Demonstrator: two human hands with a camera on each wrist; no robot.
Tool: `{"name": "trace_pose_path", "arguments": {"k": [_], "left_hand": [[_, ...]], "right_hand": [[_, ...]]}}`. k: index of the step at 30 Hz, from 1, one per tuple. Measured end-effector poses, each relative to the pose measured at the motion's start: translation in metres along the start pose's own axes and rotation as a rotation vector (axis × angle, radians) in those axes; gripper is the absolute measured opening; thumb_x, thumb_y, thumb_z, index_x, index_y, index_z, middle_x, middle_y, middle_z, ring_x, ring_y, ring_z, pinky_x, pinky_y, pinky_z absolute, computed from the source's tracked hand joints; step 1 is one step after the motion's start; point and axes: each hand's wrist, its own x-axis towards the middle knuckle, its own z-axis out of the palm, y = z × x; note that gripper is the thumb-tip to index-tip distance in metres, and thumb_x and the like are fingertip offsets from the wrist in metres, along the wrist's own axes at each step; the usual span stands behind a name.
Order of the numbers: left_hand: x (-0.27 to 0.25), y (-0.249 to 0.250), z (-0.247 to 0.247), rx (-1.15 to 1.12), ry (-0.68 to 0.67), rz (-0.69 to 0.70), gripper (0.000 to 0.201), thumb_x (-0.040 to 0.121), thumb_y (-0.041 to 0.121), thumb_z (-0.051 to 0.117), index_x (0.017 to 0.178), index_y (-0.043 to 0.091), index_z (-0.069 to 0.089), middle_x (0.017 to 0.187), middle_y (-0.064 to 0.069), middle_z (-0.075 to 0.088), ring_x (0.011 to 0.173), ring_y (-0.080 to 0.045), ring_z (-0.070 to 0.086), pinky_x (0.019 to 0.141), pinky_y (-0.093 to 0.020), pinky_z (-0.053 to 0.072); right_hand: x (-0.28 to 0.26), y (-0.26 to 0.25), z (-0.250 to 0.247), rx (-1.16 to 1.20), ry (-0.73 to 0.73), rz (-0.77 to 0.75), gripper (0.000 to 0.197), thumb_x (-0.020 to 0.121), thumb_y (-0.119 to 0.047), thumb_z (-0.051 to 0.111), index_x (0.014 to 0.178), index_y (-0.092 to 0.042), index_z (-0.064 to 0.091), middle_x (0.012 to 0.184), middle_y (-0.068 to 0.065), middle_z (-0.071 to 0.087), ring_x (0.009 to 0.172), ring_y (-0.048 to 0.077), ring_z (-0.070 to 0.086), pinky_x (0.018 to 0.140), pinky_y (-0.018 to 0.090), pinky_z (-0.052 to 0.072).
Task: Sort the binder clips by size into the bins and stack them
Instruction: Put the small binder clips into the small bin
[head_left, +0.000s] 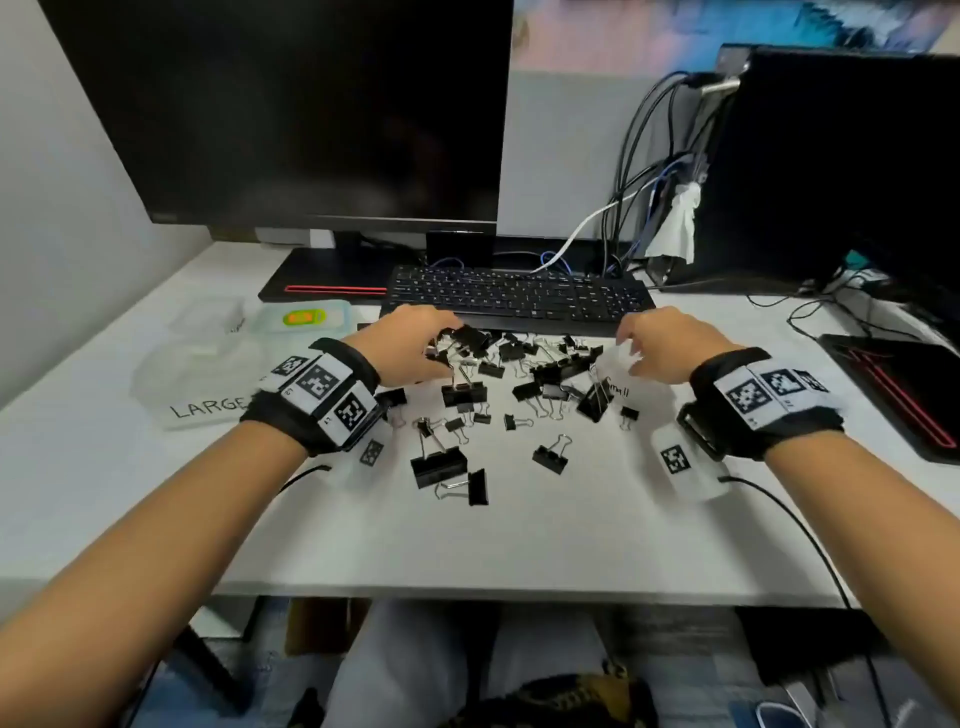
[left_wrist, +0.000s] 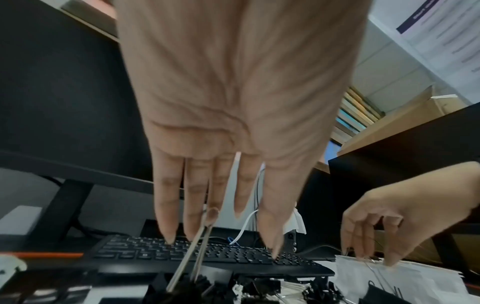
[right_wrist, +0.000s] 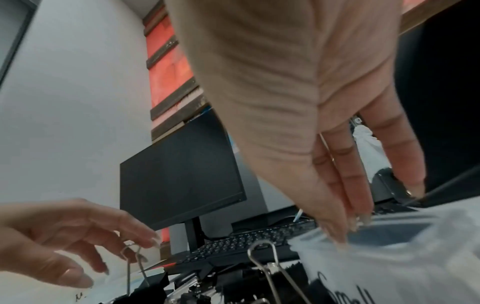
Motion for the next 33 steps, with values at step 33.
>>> {"name": "trace_pose_path", "arguments": {"k": [33], "left_hand": [[0.030, -0.017, 0.016, -0.107, -0.157, 0.051, 0.047, 0.084, 0.039, 0.069, 0.128, 0.026, 0.057, 0.110, 0.005, 0.067, 0.107, -0.008, 0.060, 0.071, -0.008, 0.038]], "right_hand": [[0.023, 0.009, 0.002, -0.083, 0.030, -0.016, 0.014, 0.087, -0.027, 0.061, 0.091, -0.035, 0.072, 0.099, -0.001, 0.070, 0.092, 0.029, 0.065, 0.077, 0.036, 0.053]]}}
